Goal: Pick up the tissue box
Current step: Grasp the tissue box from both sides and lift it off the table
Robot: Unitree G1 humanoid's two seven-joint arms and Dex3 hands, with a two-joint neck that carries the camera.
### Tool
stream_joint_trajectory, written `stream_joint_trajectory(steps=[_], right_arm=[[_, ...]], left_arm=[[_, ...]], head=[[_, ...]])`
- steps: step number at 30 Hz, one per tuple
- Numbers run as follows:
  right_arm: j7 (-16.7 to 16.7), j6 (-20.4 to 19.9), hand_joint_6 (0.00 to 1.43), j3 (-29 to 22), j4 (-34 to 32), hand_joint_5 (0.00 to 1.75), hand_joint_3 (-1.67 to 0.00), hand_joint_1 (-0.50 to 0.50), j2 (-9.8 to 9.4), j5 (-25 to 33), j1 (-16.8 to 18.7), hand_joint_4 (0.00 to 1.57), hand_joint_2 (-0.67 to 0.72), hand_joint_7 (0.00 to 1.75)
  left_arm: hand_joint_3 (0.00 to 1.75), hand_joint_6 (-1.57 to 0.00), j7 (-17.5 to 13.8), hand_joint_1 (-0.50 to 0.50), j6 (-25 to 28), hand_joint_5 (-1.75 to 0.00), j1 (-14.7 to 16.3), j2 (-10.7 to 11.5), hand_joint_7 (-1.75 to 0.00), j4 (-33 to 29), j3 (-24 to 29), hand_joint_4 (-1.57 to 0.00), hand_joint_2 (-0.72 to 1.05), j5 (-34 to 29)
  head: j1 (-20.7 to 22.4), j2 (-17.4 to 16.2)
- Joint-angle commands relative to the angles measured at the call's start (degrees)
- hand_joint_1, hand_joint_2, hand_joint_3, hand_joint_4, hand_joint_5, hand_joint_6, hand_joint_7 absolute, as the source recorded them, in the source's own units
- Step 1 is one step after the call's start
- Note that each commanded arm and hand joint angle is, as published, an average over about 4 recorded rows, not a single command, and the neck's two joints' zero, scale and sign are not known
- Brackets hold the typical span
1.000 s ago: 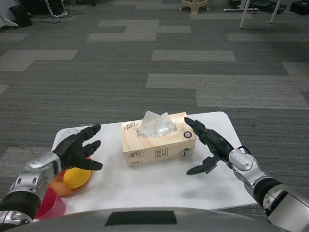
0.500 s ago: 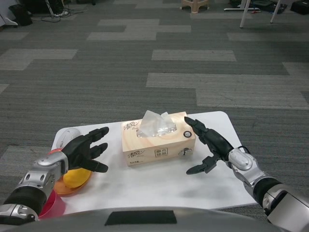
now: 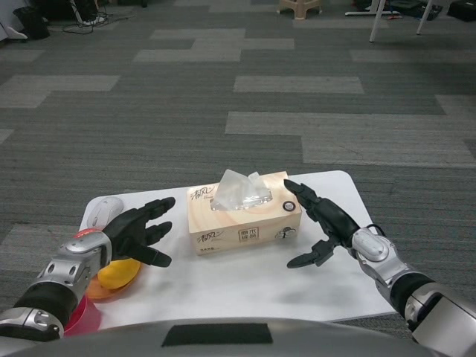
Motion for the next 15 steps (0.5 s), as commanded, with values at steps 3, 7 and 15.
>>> stream_joint_trajectory(steps=[3, 7, 15], right_arm=[[-0.3, -0.1, 0.00, 0.3, -0.2, 0.00, -0.38, -0.33, 0.13, 0.3, -1.2, 0.00, -0.03, 0.00], [-0.3, -0.1, 0.00, 0.4, -0.2, 0.00, -0.40, -0.33, 0.06, 0.3, -1.2, 0.00, -0.03, 0.00], [-0.6, -0.1, 0.00, 0.4, -0.2, 0.00, -0.40, -0.33, 0.06, 0.2, -1.2, 0.00, -0.03, 0.00]], left_arm=[[0.17, 0.00, 0.1, 0.50, -0.9, 0.00, -1.5, -0.2, 0.00, 1.3, -0.9, 0.00, 1.05, 0.5], [0.17, 0.00, 0.2, 0.50, -1.3, 0.00, -2.3, -0.2, 0.00, 2.4, -2.0, 0.00, 1.05, 0.6], [0.17, 0.00, 0.6, 0.50, -3.5, 0.00, -4.9, -1.1, 0.00, 5.5, -5.7, 0.00, 1.05, 0.8]], head=[[0.0, -0.1], [0.0, -0.1], [-0.3, -0.5]])
